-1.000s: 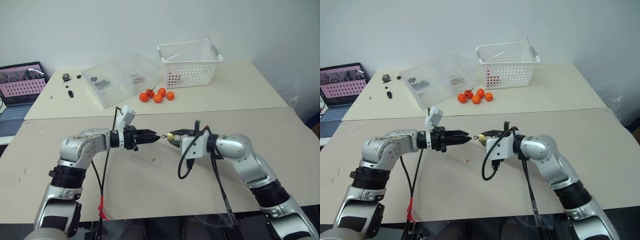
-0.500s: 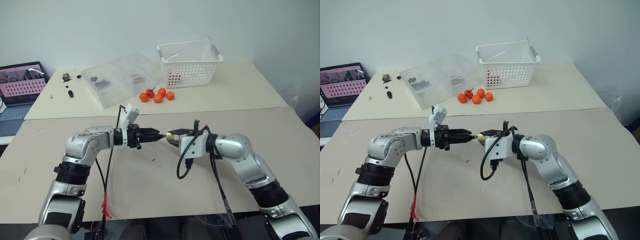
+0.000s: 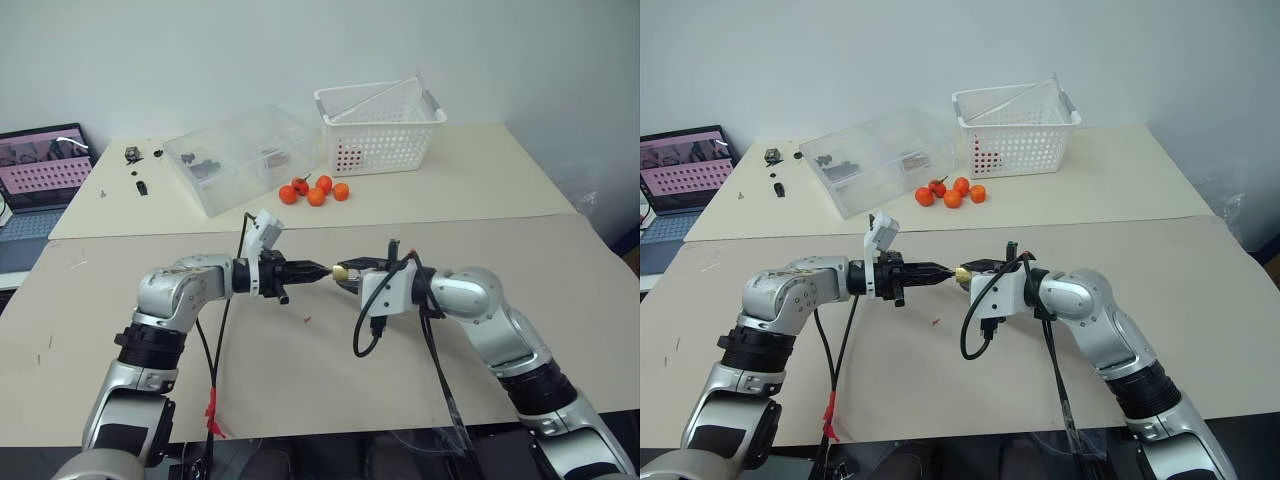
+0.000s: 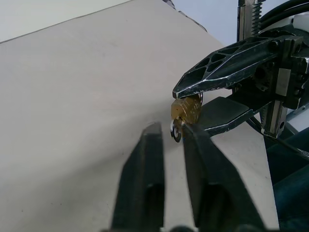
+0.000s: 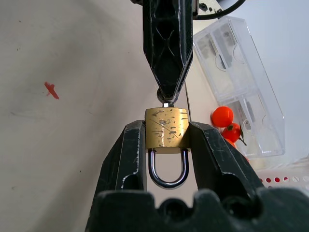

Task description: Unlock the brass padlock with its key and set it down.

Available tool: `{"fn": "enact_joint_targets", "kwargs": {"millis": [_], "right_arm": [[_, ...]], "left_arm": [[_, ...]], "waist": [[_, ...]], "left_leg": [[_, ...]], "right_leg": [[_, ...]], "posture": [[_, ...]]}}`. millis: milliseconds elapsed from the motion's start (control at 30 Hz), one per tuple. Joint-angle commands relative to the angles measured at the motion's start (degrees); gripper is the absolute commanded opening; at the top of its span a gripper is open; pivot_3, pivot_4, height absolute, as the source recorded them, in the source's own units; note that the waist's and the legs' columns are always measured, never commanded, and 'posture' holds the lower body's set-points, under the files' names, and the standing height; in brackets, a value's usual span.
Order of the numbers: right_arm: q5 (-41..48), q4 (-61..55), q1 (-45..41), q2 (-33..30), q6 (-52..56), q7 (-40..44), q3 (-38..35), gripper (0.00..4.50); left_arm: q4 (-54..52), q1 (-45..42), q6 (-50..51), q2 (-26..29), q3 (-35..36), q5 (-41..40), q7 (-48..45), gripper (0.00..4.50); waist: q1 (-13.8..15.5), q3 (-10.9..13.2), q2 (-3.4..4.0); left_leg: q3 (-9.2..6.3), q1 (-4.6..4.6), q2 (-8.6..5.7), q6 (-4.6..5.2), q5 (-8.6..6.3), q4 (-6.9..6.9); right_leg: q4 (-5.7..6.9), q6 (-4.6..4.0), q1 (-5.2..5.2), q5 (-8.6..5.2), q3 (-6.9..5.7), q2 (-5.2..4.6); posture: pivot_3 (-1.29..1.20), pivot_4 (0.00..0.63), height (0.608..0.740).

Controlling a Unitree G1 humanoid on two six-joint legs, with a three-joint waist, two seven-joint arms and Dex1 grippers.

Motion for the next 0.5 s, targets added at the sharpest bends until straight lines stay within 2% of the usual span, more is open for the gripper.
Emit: {"fn": "enact_joint_targets", "kwargs": {"millis": [33,300,433,500], "right_arm": [[0.8,-3.0,-1.5,0.1,-0.1,-0.3,-0.8,0.92],[1.1,-3.2,-1.7,0.0,0.3,-0.2,-0.9,0.92],[1.5,-3.3,-2.0,0.1,0.7,0.0,-1.1,0.92],[1.8,-3.5,-2.0,0.2,1.2,0.1,-1.1,0.92]], "left_arm": [[-0.5,-1.4,-0.5,-0.1,1.2,-0.4,0.2,0.02],[-0.4,-1.6,-1.7,-0.2,0.4,0.7,0.0,0.02],[0.0,-2.1,-7.9,0.0,-0.4,3.9,-0.7,0.02],[1.7,-3.1,-14.0,0.5,-2.2,8.8,0.2,0.02]], "waist": [[0.0,0.0,0.00],[0.0,0.0,0.00],[0.0,0.0,0.00],[0.1,0.0,0.00]], "left_leg": [[0.01,0.00,0.01,0.00,0.00,0.00],[0.00,0.00,0.00,0.00,0.00,0.00],[0.02,0.00,0.00,0.00,0.00,0.00],[0.03,0.00,0.00,-0.01,0.00,0.00]], "right_leg": [[0.00,0.00,0.00,0.00,0.00,0.01],[0.00,0.00,0.00,0.00,0.00,0.00],[-0.01,0.00,0.00,0.00,0.00,0.00],[-0.02,-0.01,0.00,0.00,0.00,0.00]], "posture": [[0.00,0.150,0.740],[0.00,0.150,0.740],[0.00,0.150,0.740],[0.00,0.150,0.740]]}}
